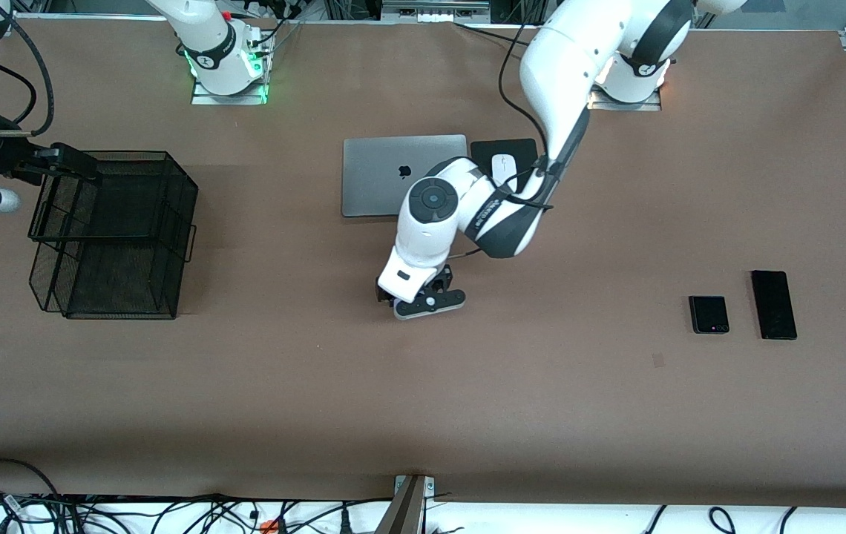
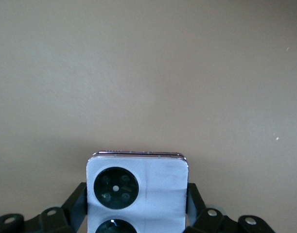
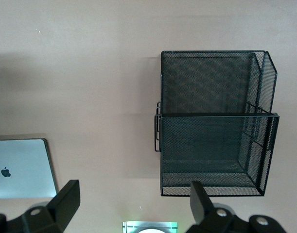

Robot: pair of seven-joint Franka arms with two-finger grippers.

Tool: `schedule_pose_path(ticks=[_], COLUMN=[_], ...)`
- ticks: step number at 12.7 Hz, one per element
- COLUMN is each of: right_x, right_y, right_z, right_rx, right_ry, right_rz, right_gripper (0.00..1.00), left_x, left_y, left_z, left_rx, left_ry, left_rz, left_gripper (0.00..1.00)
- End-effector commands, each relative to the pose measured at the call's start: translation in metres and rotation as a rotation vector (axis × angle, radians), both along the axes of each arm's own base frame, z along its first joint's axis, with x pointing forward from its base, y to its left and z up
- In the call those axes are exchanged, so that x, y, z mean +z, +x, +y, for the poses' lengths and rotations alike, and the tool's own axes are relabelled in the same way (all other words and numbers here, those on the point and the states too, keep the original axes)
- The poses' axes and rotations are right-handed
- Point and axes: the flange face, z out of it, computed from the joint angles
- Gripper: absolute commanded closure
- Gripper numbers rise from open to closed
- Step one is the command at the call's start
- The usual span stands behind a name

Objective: Place phones with both arms
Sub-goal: 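Carry the white phone with the left gripper to the table middle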

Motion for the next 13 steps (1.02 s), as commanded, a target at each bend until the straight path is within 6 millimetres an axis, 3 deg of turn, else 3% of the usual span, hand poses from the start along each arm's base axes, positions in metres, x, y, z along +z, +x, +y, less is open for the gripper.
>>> schedule_pose_path(ticks=[1, 7, 11, 13], right_x=[0.002, -0.001, -0.01, -0.01], right_y=[0.002, 0.005, 0.009, 0.013], right_z=[0.001, 0.001, 0.007, 0.01], right_rx=[0.002, 0.024, 0.027, 0.04], right_ry=[0.003, -0.005, -0.013, -0.006], right_rz=[0.004, 0.005, 0.018, 0.018], right_gripper=[0.0, 0.0, 0.0, 0.0], left_x=[-0.024, -0.043, -0.057, -0.054], left_y=[0.0, -0.01, -0.015, -0.009], left_z=[-0.012, -0.019, -0.019, -0.015], left_rx=[-0.003, -0.019, -0.025, -0.02], left_ry=[-0.012, 0.007, 0.024, 0.033], left_rz=[-0.039, -0.029, -0.019, -0.033], left_gripper=[0.9, 0.89, 0.75, 0.0])
